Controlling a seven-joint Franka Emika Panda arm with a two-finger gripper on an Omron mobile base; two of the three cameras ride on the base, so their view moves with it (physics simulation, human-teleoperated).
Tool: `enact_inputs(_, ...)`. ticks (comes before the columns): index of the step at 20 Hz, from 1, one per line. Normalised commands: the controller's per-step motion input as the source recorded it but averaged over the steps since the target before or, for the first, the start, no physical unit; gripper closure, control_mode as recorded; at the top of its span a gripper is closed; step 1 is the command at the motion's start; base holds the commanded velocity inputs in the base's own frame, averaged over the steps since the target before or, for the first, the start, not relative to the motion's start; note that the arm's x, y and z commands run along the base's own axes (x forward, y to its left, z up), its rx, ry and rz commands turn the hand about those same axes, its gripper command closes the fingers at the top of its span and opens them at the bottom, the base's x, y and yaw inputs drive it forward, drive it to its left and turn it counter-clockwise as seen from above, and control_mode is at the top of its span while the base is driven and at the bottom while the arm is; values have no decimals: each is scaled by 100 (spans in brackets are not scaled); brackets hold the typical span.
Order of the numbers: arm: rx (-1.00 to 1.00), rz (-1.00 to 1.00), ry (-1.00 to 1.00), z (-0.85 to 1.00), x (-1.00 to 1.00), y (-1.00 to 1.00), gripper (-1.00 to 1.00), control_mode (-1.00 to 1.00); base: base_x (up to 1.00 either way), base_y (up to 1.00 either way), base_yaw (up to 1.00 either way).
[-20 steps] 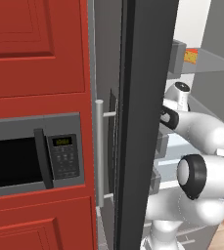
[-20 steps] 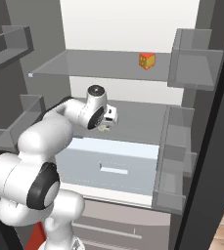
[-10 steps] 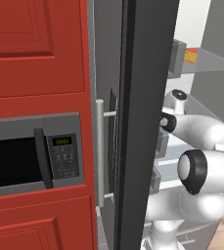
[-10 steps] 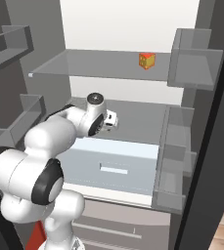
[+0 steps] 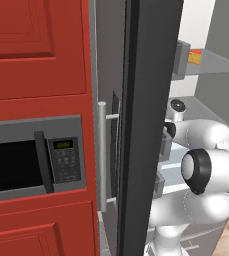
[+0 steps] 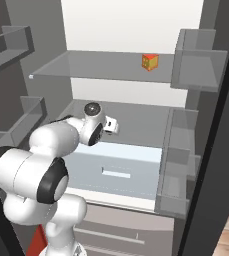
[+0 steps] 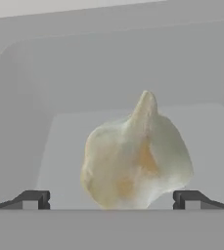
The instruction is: Take the cheese, fish, and garlic from the fridge and place them on the plate on the dining counter to create an appetizer plate.
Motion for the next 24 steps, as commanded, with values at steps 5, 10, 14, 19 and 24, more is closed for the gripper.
enact_inputs(5, 0, -5, 0, 0, 45, -1, -100, -100, 0, 0, 0)
enact_inputs(10, 0, -6, 0, 0, 45, -12, -100, -100, 0, 0, 0)
enact_inputs(14, 0, -7, 1, 0, 38, -20, -100, -100, 0, 0, 0)
enact_inputs(19, 0, -9, 6, -17, 28, -10, 100, -100, 0, 0, 0)
enact_inputs(24, 0, -9, 12, -40, 13, -2, 100, -100, 0, 0, 0)
